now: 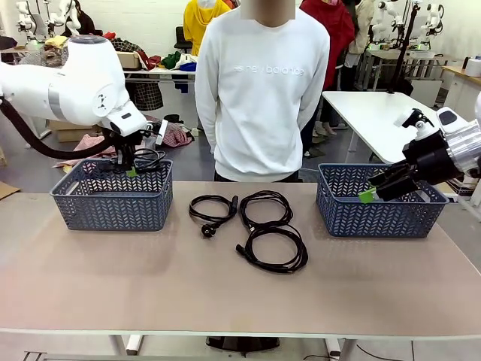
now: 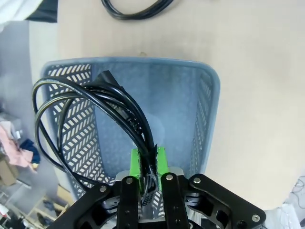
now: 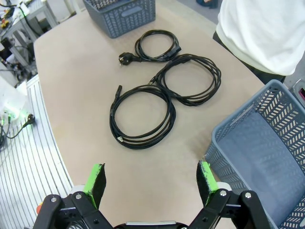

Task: Organize the cables according to human instructions.
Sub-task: Pick up a bundle of cables and place it in the basket indicated by the human.

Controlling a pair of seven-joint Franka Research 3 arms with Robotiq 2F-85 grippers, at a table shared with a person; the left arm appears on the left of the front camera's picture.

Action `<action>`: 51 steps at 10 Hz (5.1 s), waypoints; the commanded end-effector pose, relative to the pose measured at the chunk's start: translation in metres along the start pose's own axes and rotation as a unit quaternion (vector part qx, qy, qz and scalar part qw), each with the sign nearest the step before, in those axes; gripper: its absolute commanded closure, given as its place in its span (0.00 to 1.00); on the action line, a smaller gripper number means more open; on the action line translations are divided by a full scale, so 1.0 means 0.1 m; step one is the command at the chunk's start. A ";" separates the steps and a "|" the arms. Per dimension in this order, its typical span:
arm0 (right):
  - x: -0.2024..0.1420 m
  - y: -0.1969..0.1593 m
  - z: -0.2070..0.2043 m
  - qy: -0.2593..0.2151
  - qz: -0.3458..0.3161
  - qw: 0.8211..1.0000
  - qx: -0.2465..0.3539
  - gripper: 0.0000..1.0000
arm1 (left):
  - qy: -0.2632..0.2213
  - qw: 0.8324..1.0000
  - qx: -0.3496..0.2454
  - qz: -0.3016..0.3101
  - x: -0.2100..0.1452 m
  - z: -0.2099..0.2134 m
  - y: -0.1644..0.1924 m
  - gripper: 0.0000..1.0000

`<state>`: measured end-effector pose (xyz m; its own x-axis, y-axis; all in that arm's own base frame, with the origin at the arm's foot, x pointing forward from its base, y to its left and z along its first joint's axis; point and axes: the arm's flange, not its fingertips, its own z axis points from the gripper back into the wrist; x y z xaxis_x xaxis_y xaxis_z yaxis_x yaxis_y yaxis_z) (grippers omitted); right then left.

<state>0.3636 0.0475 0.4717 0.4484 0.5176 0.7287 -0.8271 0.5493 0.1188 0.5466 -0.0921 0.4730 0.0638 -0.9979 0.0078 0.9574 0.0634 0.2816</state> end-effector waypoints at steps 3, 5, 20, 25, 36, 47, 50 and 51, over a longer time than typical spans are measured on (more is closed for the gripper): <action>0.00 -0.03 -0.02 -0.014 0.011 1.000 0.005 0.00 | 0.002 1.000 -0.003 0.014 -0.04 -0.01 0.07 0.85; 0.00 -0.03 -0.02 -0.014 0.011 1.000 0.005 0.00 | 0.006 1.000 -0.007 0.019 -0.05 -0.04 0.08 0.66; 0.00 -0.03 -0.02 -0.014 0.011 1.000 0.005 0.00 | -0.002 0.999 -0.024 0.032 -0.06 -0.05 0.03 0.00; 0.00 -0.03 -0.02 -0.014 0.011 1.000 0.005 0.00 | -0.060 0.995 -0.017 0.073 0.07 0.06 -0.11 0.00; 0.00 -0.03 -0.02 -0.014 0.011 1.000 0.005 0.00 | -0.201 0.970 -0.081 0.106 0.75 0.10 -1.32 0.00; 0.00 -0.03 -0.02 -0.014 0.011 1.000 0.005 0.00 | -0.186 0.973 -0.086 0.106 0.81 0.11 -1.29 0.00; 0.00 -0.03 -0.02 -0.014 0.011 1.000 0.005 0.00 | -0.186 0.973 -0.086 0.106 0.81 0.11 -1.29 0.00; 0.00 -0.03 -0.02 -0.014 0.011 1.000 0.005 0.00 | -0.186 0.973 -0.086 0.106 0.81 0.11 -1.29 0.00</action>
<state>0.3636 0.0477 0.4717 0.4500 0.5093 0.7336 -0.8259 0.5497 0.1250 0.4245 -0.1827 0.4468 0.1883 -0.8953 0.4037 0.9691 0.2360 0.0714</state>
